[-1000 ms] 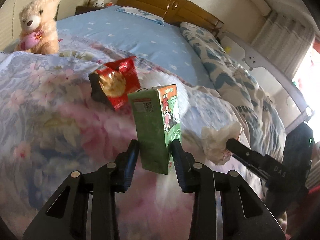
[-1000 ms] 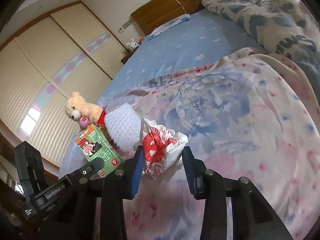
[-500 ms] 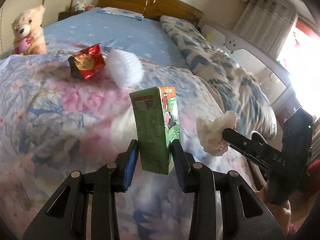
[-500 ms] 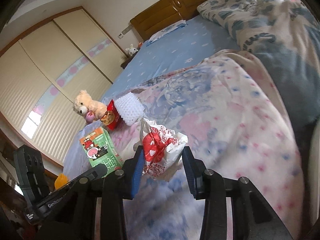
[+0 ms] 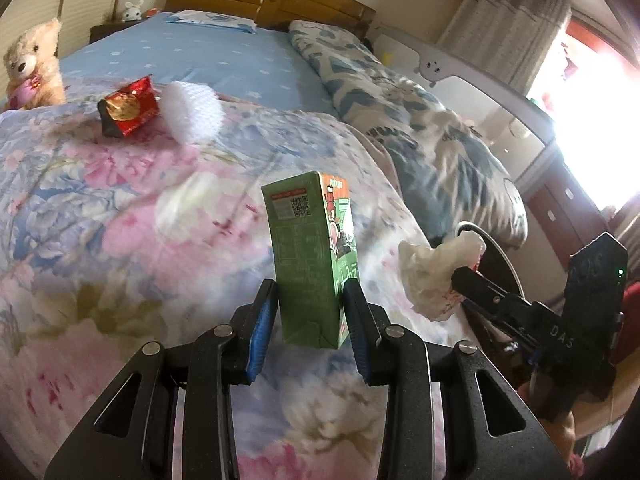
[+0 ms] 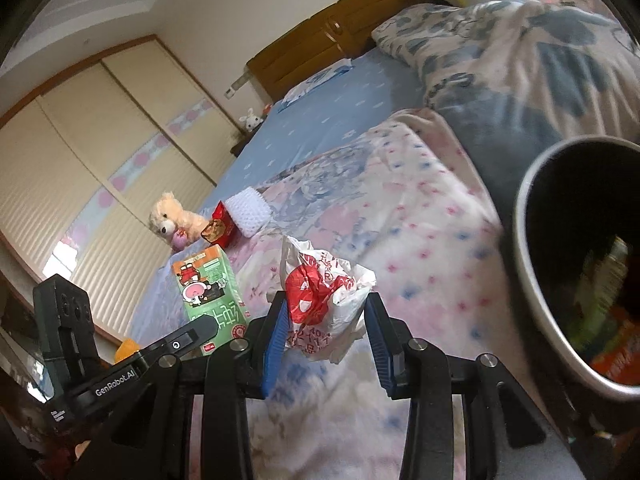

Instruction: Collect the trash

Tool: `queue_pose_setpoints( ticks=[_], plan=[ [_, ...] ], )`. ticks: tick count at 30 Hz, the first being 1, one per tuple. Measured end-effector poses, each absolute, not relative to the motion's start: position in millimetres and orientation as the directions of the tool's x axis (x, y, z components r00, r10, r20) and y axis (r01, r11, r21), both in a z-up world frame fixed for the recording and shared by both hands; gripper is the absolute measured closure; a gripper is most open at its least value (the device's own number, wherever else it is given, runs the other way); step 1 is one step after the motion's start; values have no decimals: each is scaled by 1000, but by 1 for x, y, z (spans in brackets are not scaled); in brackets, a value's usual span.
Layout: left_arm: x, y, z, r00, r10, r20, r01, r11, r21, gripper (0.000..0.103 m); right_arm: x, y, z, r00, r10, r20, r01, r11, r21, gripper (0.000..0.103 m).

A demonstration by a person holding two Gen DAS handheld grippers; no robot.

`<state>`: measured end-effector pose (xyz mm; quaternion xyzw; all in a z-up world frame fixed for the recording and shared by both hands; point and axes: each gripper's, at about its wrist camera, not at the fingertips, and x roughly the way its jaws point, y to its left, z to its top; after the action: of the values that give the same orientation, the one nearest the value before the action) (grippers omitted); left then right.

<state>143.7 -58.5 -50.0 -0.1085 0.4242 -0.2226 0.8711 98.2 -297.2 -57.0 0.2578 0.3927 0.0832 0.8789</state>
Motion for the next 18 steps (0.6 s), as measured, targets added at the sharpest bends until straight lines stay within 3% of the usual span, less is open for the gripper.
queue_pose_setpoints(
  ticks=[18],
  plan=[
    [115, -107, -53, 484, -505, -715, 406, 853, -328, 71, 53, -333, -46, 722, 291, -628, 108, 848, 519, 65]
  ],
)
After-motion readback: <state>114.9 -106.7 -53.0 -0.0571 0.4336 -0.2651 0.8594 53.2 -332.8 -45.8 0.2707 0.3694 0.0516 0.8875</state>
